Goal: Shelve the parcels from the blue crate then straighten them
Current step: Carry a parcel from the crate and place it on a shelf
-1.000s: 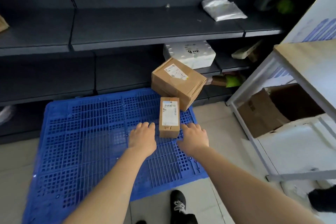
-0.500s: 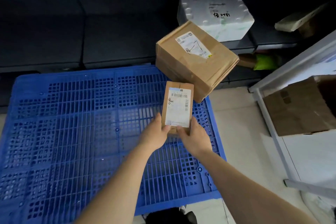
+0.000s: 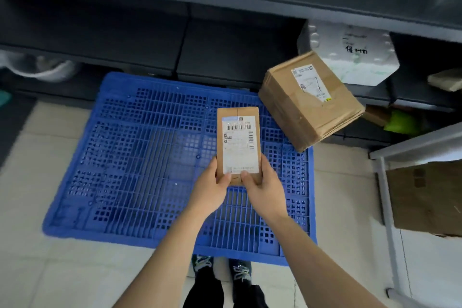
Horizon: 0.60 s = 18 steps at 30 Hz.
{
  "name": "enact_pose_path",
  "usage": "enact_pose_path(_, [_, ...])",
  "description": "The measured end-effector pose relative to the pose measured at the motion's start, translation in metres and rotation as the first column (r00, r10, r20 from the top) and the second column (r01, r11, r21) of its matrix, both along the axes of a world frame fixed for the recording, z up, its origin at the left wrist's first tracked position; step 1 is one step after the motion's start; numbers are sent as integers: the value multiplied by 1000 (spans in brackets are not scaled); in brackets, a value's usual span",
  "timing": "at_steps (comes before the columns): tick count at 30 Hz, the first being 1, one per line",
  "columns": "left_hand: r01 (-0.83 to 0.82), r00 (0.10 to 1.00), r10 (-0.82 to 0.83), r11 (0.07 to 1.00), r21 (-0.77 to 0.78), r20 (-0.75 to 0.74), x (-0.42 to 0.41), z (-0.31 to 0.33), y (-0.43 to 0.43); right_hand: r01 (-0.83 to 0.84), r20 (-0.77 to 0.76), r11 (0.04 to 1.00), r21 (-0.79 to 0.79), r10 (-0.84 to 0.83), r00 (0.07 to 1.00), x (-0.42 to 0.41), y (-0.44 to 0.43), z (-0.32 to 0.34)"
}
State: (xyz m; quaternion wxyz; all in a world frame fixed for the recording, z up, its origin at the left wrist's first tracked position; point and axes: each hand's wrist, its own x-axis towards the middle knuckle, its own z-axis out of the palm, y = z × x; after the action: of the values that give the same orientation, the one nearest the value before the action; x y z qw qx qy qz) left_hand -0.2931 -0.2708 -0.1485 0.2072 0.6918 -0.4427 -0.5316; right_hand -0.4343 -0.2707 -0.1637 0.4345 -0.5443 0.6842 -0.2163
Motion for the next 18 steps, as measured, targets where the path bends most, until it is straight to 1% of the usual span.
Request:
enact_pose_path(4, [-176, 984, 174, 980, -97, -20, 29, 51, 35, -168, 31, 980, -106, 172, 985, 28, 9, 47])
enact_pose_path(7, [-333, 943, 321, 923, -195, -88, 50, 91, 64, -269, 69, 945, -187, 286, 956, 54, 17, 85])
enact_pose_path(12, [-560, 824, 550, 755, -341, -135, 91, 146, 113, -431, 148, 840, -328, 497, 855, 115, 36, 143])
enact_pose_path(15, [-645, 741, 658, 641, -415, -136, 125, 168, 141, -520, 177, 764, -381, 612, 771, 163, 52, 170])
enact_pose_path(18, [-715, 643, 756, 535, -449, -122, 167, 186, 172, -585, 195, 687, -431, 704, 683, 217, 71, 191])
